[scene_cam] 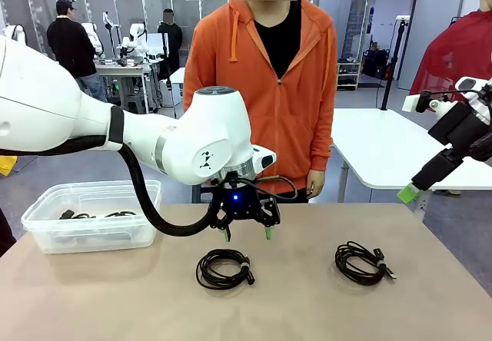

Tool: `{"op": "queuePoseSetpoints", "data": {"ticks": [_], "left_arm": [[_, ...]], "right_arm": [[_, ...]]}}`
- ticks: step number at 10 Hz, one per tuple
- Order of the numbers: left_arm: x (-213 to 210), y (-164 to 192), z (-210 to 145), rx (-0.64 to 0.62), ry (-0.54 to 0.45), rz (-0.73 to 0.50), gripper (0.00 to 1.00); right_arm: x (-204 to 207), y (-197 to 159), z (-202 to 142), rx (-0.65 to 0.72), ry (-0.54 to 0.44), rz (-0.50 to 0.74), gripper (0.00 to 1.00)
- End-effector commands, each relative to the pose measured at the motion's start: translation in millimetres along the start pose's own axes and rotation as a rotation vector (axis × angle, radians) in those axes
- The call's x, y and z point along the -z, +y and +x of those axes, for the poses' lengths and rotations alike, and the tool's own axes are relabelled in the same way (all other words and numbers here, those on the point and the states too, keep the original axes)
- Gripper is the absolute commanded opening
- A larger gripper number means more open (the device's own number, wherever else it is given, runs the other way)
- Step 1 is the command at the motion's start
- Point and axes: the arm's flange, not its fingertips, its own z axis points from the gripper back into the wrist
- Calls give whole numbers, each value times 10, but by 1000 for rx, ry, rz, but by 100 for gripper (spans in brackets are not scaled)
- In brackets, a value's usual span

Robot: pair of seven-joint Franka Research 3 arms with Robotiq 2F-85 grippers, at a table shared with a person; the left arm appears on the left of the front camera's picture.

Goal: Organize and store the cables.
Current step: Place the USB Extension Cable into the Organizing box.

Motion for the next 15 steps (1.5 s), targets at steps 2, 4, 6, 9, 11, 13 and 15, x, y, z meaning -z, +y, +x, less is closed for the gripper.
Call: {"op": "queuePoseSetpoints", "data": {"ticks": [2,4,6,9,11,13,15], "left_arm": [[198,-79,0,-67,-24,36,100],[356,-59,40,-76,-8,57,100],[488,-72,90,-98,0,87,100],[700,-68,182,-127,-15,115,100],[879,-75,239,-129,31,118,100],[1024,-73,269,-134,46,126,100],[1142,-70,273,-136,67,138,100]], "right_arm": [[5,10,6,21,-5,-1,100],[5,10,6,21,-5,-1,100],[5,10,6,21,-5,-1,100],[5,10,6,21,-5,-1,100],[5,10,6,21,-5,-1,100],[5,10,6,21,-5,-1,100],[5,10,6,21,-5,-1,100]]}}
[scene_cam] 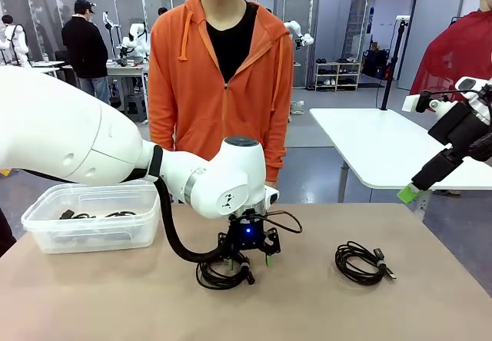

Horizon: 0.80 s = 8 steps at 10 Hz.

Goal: Organize and store the cables.
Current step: Place the USB Extension Cable into the Organizing box.

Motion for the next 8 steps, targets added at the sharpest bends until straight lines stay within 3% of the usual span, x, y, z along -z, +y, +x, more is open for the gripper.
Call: {"op": "queuePoseSetpoints", "data": {"ticks": [1,2,4,5,8], "left_arm": [[14,-51,31,-20,11,27,89],[7,-45,31,-27,-2,39,74],[-9,-47,7,-17,13,56,19],[-20,-41,-6,-13,20,61,0],[-83,-21,-32,-15,43,67,0]], "right_arm": [[5,10,6,21,-5,-1,100],[5,10,6,21,-5,-1,100],[5,10,6,21,-5,-1,100],[5,10,6,21,-5,-1,100],[5,10,6,21,-5,-1,100]]}}
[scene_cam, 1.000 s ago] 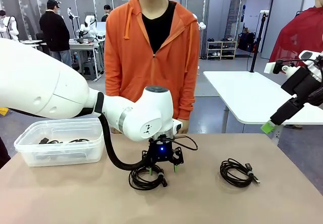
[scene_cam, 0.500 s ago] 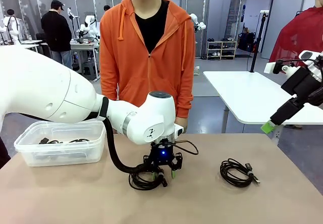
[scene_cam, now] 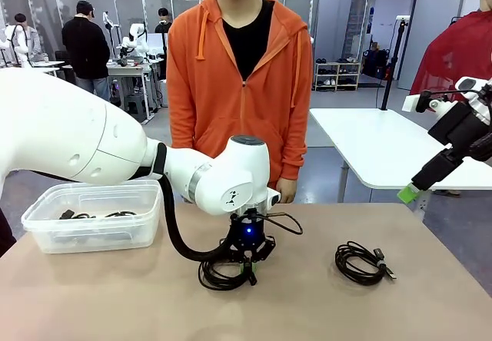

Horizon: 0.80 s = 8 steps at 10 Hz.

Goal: Organize and store the cables.
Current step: Place the USB Extension Cable into the Organizing box.

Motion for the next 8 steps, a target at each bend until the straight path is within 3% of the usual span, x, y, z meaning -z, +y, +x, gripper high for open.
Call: {"op": "queuePoseSetpoints", "data": {"ticks": [1,4,8], "left_arm": [[-54,-2,-29,-11,21,12,0],[-200,54,-45,26,9,3,0],[-1129,249,-288,181,-20,28,0]], "right_arm": [[5,10,6,21,-5,-1,100],[5,10,6,21,-5,-1,100],[5,10,6,21,-5,-1,100]]}}
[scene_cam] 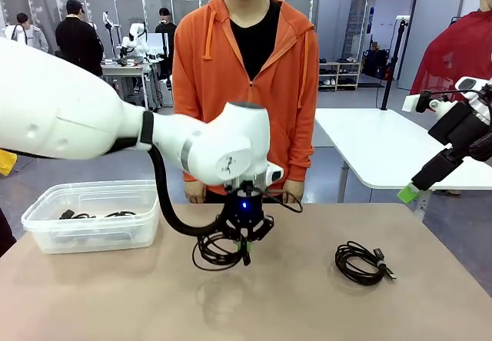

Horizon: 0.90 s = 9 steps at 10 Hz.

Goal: Organize and store the cables.
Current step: Place the USB Extension Cable into the Organizing box.

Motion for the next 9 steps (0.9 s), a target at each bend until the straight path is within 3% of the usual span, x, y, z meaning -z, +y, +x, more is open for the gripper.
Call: {"op": "queuePoseSetpoints", "data": {"ticks": [1,4,5,9], "left_arm": [[-280,182,-179,44,-4,35,0],[-439,221,-215,83,-39,35,0],[-506,129,-159,33,-23,17,0],[-506,129,-159,33,-23,17,0]], "right_arm": [[4,10,6,21,-5,-1,100],[4,10,6,21,-5,-1,100],[4,10,6,21,-5,-1,100],[4,10,6,21,-5,-1,100]]}}
